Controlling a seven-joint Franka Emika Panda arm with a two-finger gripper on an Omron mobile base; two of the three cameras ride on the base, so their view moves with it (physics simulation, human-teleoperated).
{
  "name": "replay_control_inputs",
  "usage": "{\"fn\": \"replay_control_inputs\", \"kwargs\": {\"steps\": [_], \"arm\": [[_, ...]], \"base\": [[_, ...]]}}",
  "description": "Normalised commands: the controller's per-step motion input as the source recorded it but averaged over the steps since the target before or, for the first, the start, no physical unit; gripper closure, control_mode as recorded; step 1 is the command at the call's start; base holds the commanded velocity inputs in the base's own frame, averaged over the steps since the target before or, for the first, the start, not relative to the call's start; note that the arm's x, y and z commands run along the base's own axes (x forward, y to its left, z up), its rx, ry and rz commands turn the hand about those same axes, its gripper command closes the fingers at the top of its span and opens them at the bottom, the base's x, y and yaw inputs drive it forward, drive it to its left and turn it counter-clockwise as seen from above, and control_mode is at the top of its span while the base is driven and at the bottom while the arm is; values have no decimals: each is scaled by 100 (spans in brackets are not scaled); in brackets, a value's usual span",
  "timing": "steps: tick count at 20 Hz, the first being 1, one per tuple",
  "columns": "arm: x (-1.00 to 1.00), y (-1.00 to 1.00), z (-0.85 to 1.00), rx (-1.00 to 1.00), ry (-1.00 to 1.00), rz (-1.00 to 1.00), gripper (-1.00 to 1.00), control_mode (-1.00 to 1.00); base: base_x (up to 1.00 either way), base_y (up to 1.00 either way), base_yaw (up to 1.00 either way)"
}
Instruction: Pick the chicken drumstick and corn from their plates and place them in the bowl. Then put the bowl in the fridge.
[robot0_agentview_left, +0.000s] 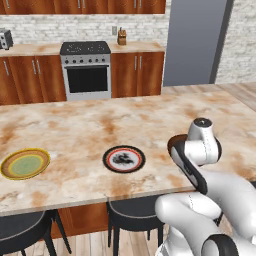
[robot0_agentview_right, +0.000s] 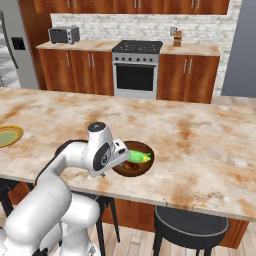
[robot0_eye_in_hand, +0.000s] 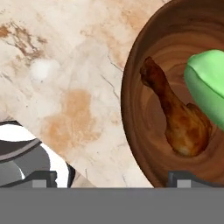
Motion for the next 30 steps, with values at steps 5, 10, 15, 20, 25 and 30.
{"fn": "replay_control_inputs", "kwargs": {"steps": [5,10,15,20,25,30], "arm": [[35,-12,-10,0,7,21,-100,-100],[25,-4,-15,-1,8,3,-100,-100],[7,-4,-33,-6,13,0,-100,-100],[4,-21,-32,-2,4,0,-100,-100],[-24,-15,-46,0,-6,-6,100,-100],[-28,-1,-51,0,-17,-11,100,-100]], "base": [[0,0,0],[0,0,0],[0,0,0],[0,0,0],[0,0,0],[0,0,0]]}}
